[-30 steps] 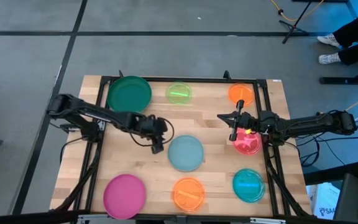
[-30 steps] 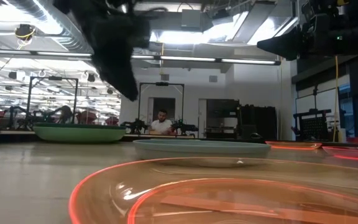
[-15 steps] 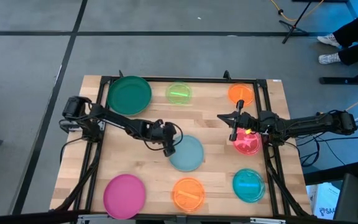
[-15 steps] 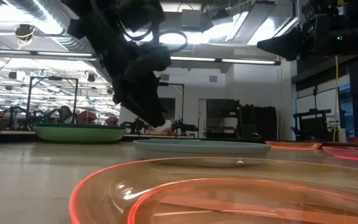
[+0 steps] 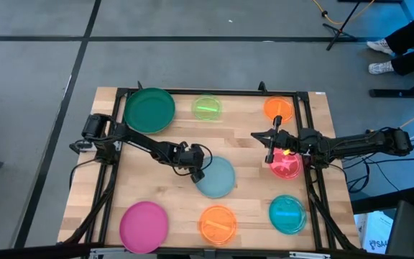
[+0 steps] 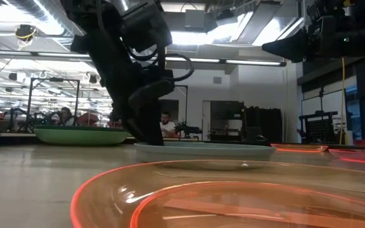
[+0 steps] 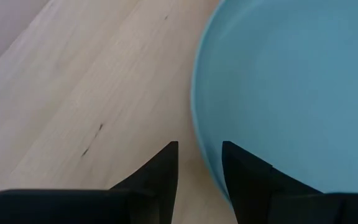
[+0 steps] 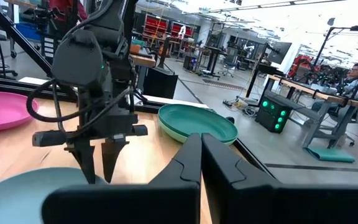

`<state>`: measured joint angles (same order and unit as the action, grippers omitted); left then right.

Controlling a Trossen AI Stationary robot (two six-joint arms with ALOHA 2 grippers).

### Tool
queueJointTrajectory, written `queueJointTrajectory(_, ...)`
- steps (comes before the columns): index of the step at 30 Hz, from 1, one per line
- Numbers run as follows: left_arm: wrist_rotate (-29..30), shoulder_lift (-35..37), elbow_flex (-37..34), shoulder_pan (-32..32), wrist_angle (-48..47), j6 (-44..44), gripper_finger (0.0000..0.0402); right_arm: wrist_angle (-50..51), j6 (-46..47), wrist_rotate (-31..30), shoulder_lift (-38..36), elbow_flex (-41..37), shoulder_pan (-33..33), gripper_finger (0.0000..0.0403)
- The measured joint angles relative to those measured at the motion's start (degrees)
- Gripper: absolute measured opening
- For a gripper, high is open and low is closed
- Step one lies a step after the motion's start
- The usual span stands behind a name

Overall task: Stack plastic plates
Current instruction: Stack the blue plate on the dark green plate

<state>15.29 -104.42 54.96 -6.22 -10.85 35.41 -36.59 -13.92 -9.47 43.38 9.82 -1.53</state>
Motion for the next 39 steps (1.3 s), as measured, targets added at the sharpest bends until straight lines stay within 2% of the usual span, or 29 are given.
queueJointTrajectory(4, -1.4, 0.0, 0.0, 0.0, 0.1, -2.7, 0.0102, 0.0, 0.0, 0.0, 0.0, 0.0, 0.0, 0.0005)
queueJointTrajectory(12, -1.0, 0.0, 0.0, -0.2, 0.3, -5.9, 0.0009, 0.0, 0.0, -0.1, 0.0, 0.0, 0.0, 0.0005)
queueJointTrajectory(19, 1.2, 0.2, 0.0, 0.1, 0.1, -8.2, 0.0007, 0.2, -0.1, -0.1, 0.0, 0.0, 0.0, 0.0005)
queueJointTrajectory(24, 2.6, 3.1, 0.0, 0.1, -1.4, -10.1, 0.0005, 0.3, -0.5, -0.1, 0.0, 0.0, 0.0, 0.0005)
queueJointTrajectory(32, 7.2, 13.6, 0.0, 0.7, -9.8, -12.2, 0.0005, 0.7, -0.5, -0.2, 0.0, 0.0, 0.0, 0.0005)
queueJointTrajectory(39, 11.7, 25.0, 0.0, 3.8, -18.5, -13.6, 0.0005, 0.8, -0.6, -0.2, 0.0, 0.0, 0.0, 0.0005)
